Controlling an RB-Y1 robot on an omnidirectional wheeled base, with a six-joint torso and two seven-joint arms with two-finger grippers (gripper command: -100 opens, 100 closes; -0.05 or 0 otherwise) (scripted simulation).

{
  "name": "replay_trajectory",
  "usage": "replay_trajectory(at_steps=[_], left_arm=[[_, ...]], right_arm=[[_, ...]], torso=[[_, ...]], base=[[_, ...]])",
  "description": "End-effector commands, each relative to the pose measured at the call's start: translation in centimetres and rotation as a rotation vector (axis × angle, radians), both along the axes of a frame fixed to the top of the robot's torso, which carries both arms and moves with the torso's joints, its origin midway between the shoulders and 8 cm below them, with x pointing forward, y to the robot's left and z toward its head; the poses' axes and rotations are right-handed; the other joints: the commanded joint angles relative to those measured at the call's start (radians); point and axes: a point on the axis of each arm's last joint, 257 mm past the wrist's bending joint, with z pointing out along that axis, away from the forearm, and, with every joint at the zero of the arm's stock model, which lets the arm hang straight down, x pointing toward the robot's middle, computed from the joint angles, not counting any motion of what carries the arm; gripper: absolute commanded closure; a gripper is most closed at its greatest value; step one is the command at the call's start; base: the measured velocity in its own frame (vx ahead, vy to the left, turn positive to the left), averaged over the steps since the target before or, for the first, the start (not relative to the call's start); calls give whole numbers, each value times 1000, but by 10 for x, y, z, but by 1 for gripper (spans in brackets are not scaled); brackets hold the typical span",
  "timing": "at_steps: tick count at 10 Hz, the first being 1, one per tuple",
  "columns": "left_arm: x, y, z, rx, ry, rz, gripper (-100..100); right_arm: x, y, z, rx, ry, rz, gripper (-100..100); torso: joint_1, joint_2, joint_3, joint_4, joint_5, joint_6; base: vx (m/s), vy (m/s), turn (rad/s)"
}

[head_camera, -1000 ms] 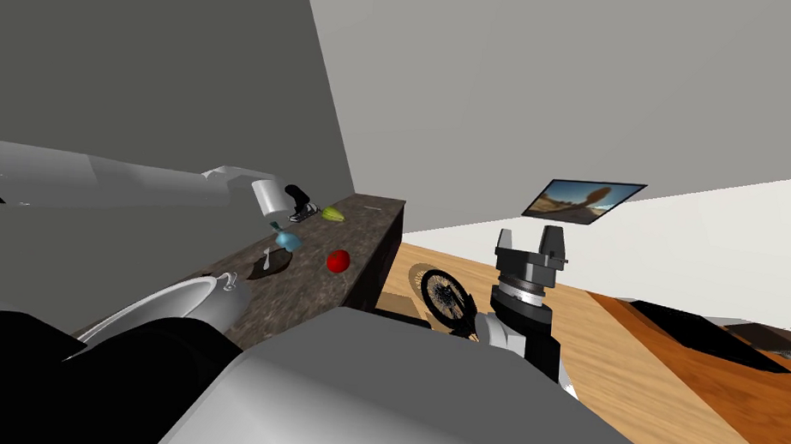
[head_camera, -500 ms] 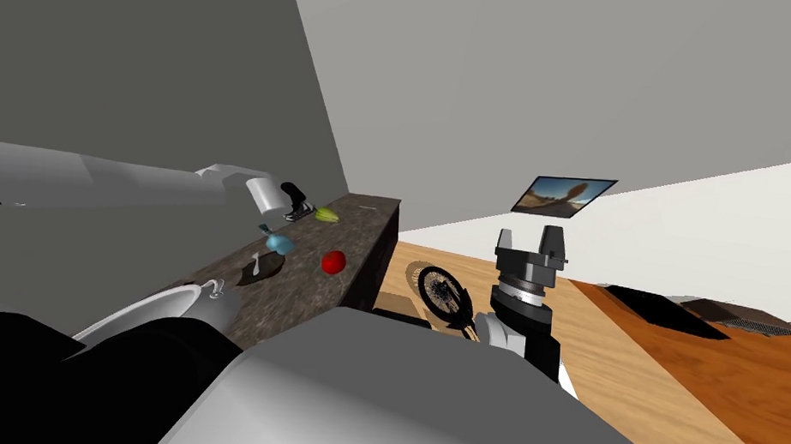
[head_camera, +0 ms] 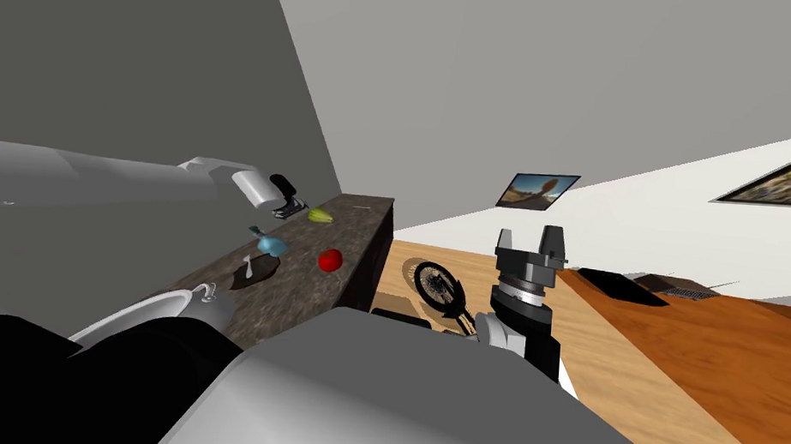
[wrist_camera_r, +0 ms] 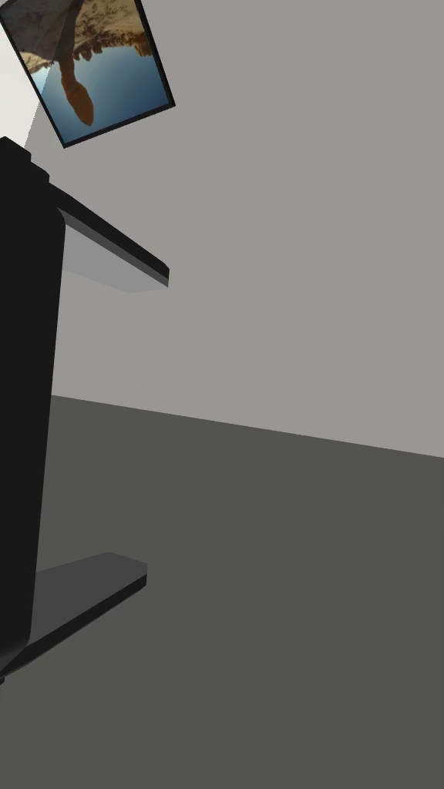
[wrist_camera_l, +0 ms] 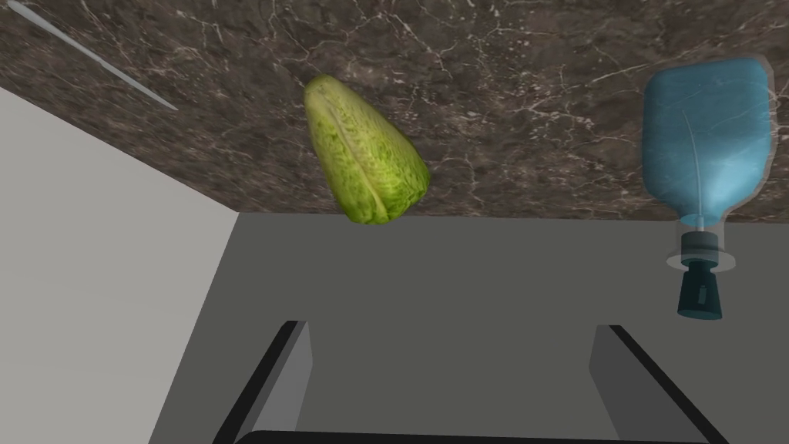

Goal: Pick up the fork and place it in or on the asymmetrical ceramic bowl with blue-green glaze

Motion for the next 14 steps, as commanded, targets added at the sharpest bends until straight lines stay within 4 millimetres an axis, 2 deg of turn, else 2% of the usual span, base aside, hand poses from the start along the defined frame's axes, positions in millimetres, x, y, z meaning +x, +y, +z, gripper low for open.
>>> replay_trajectory(at_steps=[1, 4, 10, 12, 13, 14], left_arm=[[-6, 17, 5, 3, 4, 27, -100], [-11, 34, 12, 4, 1, 61, -100], [-38, 85, 30, -14, -1, 161, -100], [-37, 85, 29, -12, -1, 159, -100], [-37, 85, 29, -11, 0, 159, 0], [-37, 85, 29, -11, 0, 159, 0]], right_arm=[[0, 0, 0, 0, 0, 0, 0], [0, 0, 0, 0, 0, 0, 0], [0, 0, 0, 0, 0, 0, 0], [0, 0, 0, 0, 0, 0, 0], [0, 0, 0, 0, 0, 0, 0], [0, 0, 0, 0, 0, 0, 0]], torso=[[0, 0, 0, 0, 0, 0], [-1, 0, 0, 0, 0, 1], [-1, 0, 0, 0, 0, 0], [0, 0, 0, 0, 0, 0], [0, -2, -1, 0, 0, 0], [1, -3, -2, -1, 0, 0]], base=[[-65, -15, -155], [-60, -16, -113], [-72, -24, -173], [-37, -10, -44], [0, 0, 0], [0, 0, 0]])
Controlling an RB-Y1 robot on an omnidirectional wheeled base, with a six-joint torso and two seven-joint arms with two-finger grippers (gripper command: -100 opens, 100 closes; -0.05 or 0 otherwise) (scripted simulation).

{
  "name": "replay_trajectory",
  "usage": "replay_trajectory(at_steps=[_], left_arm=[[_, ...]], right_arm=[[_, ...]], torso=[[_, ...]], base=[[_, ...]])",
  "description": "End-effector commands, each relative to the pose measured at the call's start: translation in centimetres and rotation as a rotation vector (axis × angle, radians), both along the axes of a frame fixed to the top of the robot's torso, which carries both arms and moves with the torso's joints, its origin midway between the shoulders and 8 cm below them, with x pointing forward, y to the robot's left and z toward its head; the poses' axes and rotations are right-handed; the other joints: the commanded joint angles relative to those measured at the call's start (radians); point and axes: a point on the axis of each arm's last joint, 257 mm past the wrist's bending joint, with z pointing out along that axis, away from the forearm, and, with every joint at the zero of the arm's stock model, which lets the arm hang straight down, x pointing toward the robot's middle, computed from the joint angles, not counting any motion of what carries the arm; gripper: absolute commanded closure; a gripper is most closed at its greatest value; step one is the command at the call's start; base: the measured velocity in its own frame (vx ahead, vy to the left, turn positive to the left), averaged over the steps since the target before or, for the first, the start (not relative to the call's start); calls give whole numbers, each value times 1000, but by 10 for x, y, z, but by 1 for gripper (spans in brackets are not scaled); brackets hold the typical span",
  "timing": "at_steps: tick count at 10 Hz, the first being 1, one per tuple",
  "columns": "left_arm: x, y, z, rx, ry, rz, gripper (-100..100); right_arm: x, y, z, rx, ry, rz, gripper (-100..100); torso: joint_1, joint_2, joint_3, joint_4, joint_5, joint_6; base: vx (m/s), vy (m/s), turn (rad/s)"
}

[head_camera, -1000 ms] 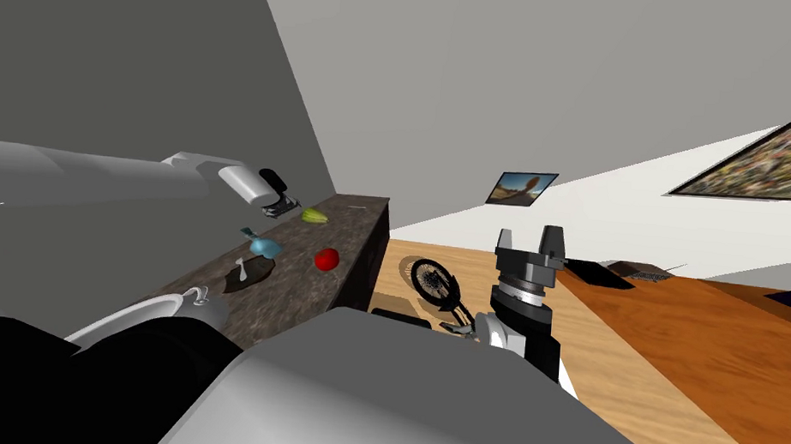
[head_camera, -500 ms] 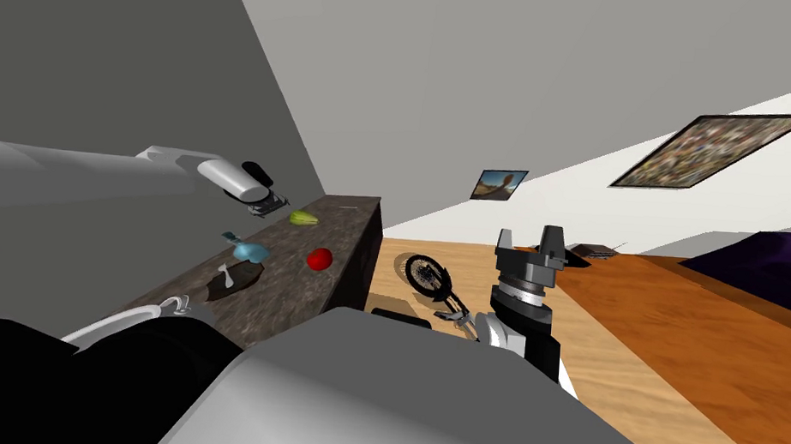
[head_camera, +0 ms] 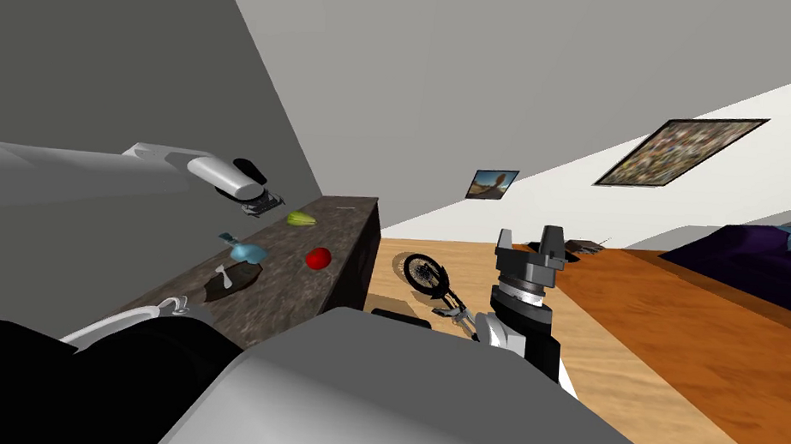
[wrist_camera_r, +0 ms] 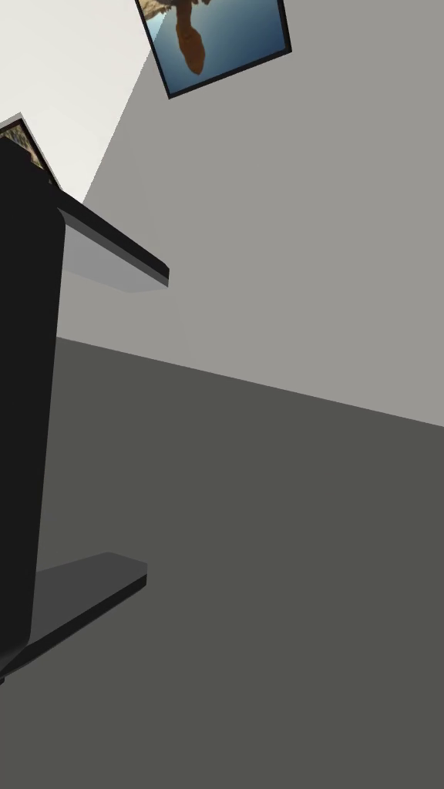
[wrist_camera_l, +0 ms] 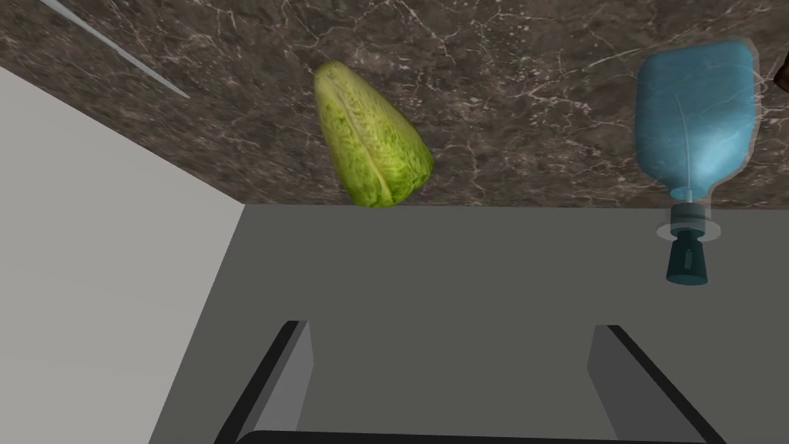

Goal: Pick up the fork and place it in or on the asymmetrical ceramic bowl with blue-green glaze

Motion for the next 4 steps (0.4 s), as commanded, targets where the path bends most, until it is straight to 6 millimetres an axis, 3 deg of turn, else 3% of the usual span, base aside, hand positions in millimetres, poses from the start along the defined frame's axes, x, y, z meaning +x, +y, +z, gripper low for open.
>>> replay_trajectory(at_steps=[1, 4], left_arm=[[0, 0, 0, 0, 0, 0, 0], [0, 0, 0, 0, 0, 0, 0]], right_arm=[[0, 0, 0, 0, 0, 0, 0], [0, 0, 0, 0, 0, 0, 0]], torso=[[0, 0, 0, 0, 0, 0], [0, 0, 0, 0, 0, 0]], base=[[0, 0, 0], [0, 0, 0]])
